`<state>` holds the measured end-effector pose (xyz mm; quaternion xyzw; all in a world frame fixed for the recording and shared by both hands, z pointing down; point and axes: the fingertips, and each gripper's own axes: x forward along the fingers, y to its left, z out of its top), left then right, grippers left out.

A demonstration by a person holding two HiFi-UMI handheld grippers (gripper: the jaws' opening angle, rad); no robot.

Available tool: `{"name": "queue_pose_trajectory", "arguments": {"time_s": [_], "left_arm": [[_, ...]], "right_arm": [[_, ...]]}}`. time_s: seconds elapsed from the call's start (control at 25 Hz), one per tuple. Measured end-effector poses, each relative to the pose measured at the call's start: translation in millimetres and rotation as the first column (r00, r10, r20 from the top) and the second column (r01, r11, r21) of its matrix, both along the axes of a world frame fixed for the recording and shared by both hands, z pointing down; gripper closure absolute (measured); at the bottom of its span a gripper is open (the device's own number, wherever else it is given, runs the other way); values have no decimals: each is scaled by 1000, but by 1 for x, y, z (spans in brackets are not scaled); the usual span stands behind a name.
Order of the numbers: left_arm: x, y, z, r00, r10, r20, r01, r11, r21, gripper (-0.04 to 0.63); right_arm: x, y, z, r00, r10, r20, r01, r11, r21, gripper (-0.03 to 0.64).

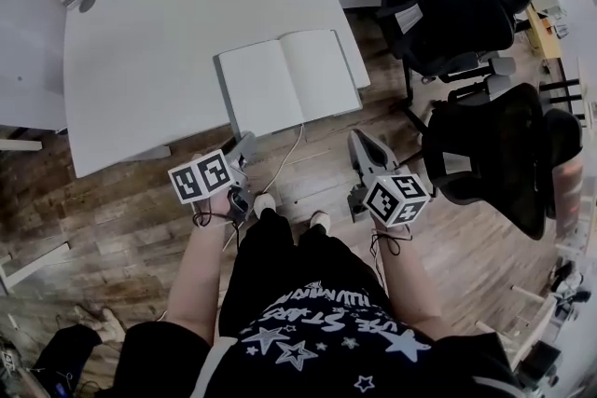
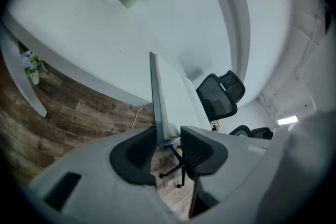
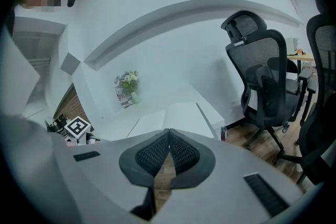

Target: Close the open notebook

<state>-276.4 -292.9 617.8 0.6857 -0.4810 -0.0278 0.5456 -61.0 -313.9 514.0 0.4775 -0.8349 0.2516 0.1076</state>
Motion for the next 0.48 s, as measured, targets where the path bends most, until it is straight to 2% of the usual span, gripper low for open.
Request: {"name": "queue_pose_trajectory", "arguments": {"time_s": [0.16, 0.48], "left_arm": [[-1, 1, -8, 1000, 0, 31, -1, 1000, 13, 494], [6, -2, -27, 991, -30, 129, 26, 999, 36, 525]], "right_arm": [[9, -2, -3, 1000, -4, 8, 4, 1000, 6, 615], [18, -21, -7, 995, -73, 61, 72, 997, 22, 615]]}}
